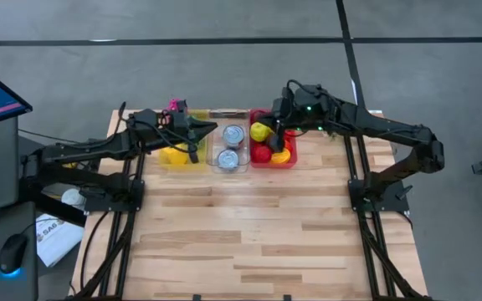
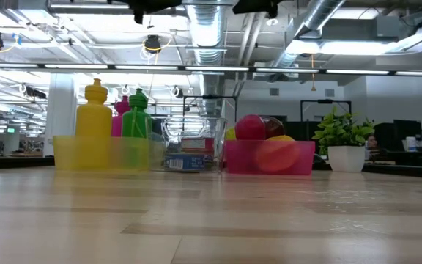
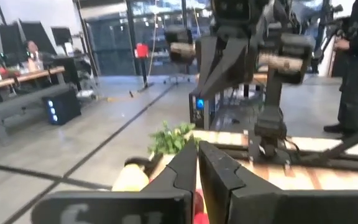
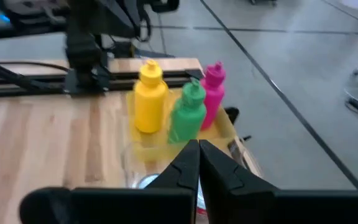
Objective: Pick & Place Food Item
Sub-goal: Return to Home Position
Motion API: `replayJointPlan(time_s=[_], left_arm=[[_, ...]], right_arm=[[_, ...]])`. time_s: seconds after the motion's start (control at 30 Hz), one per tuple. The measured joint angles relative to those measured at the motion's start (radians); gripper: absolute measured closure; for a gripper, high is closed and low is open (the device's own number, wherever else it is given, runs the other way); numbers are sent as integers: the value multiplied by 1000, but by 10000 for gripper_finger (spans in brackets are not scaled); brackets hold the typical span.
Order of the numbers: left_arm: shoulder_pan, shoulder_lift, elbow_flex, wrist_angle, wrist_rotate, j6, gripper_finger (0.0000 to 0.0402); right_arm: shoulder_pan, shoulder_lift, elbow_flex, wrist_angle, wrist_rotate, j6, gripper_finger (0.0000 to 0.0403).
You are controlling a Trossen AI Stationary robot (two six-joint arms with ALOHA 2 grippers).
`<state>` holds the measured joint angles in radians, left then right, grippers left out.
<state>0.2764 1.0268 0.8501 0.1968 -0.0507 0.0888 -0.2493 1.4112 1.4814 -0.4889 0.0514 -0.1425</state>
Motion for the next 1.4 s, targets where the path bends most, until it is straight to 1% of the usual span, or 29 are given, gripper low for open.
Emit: replayJointPlan(time_s=[0.1, 0.17, 0.33, 0.47, 0.7, 0.9, 0.97, 1.03, 1.1, 1.23, 1.27, 1.33, 1.4], left_arm=[[0, -37, 0, -80, 14, 0, 395], [0, -53, 0, -106, 56, 0, 399], [0, -74, 0, -112, 147, -7, 397], [8, -95, -18, -101, 174, -44, 396], [51, -198, -111, -87, 172, -94, 396], [68, -288, -180, -99, 172, -94, 396], [68, -307, -191, -90, 172, -94, 396], [68, -312, -199, -77, 172, -94, 396], [68, -313, -208, -64, 172, -94, 396], [68, -312, -209, -57, 171, -74, 396], [68, -312, -209, -51, 160, -43, 396], [68, -315, -209, -44, 131, -29, 396], [68, -335, -209, -79, 123, -19, 396]], right_arm=[[5, -39, -54, 58, -8, -15, 401], [7, -70, -117, 124, -10, -13, 400], [1, -176, -306, 316, -10, 1, 401], [-10, -288, -410, 373, -10, 8, 401], [-8, -482, -502, 306, -2, 38, 400], [-24, -612, -505, 99, 1, 42, 393], [-24, -644, -505, 33, 1, 91, 393], [-19, -664, -505, -12, 1, 167, 393], [-19, -674, -505, -38, 1, 203, 393], [-20, -674, -505, -45, 1, 196, 393], [-20, -674, -505, -46, 1, 192, 393], [-22, -673, -505, -51, 1, 174, 393], [-22, -672, -505, -82, 1, 149, 393]])
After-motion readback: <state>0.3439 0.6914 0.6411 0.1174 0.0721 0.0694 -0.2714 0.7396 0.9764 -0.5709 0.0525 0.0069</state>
